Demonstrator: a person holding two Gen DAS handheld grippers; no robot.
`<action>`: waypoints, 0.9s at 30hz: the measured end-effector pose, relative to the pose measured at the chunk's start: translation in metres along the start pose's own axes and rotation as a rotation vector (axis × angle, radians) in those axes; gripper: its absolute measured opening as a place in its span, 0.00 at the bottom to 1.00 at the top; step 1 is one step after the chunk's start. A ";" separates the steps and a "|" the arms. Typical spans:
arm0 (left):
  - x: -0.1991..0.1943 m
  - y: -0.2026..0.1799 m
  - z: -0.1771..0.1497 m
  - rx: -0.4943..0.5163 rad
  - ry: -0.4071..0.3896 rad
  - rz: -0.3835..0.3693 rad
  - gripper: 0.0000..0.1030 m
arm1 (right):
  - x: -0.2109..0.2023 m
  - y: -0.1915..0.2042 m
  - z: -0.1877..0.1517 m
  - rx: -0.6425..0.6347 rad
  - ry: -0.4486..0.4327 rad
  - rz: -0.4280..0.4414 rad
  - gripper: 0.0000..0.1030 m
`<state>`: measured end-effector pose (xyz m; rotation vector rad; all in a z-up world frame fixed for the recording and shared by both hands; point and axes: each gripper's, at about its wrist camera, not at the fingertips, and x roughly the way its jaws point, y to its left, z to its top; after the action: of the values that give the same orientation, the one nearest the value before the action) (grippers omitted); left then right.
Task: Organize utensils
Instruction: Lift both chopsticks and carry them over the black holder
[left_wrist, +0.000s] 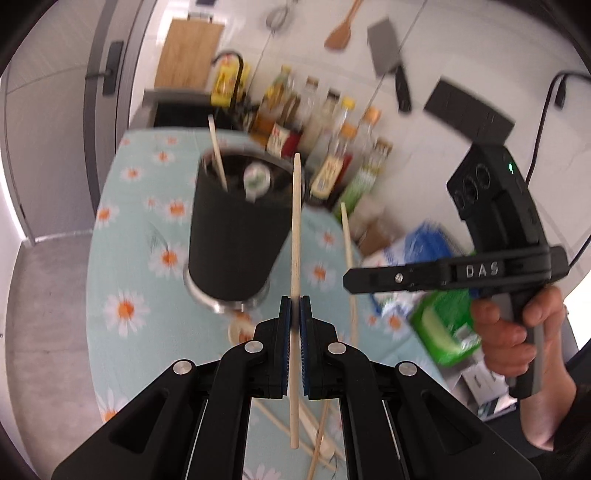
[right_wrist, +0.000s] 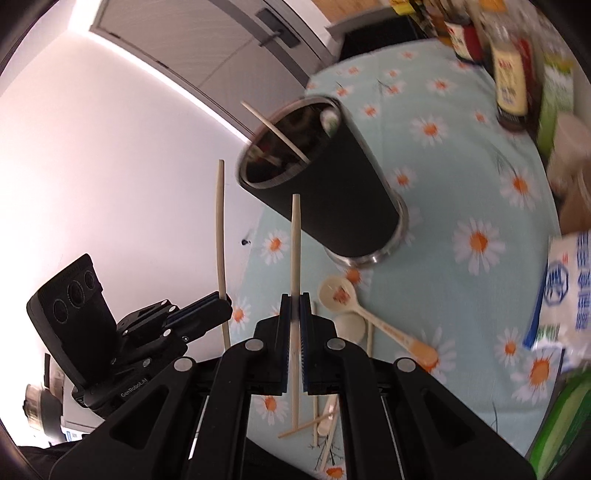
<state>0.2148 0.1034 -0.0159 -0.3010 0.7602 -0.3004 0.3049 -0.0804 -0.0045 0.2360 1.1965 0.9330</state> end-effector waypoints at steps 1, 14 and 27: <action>-0.004 0.002 0.005 -0.006 -0.028 -0.012 0.04 | -0.003 0.004 0.004 -0.015 -0.014 0.003 0.06; -0.013 0.017 0.059 0.017 -0.228 -0.077 0.04 | -0.025 0.048 0.065 -0.145 -0.171 -0.014 0.06; -0.027 0.021 0.114 0.044 -0.472 -0.084 0.04 | -0.055 0.061 0.116 -0.184 -0.371 -0.068 0.06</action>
<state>0.2810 0.1509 0.0714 -0.3466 0.2760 -0.3098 0.3730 -0.0470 0.1156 0.2091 0.7686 0.8883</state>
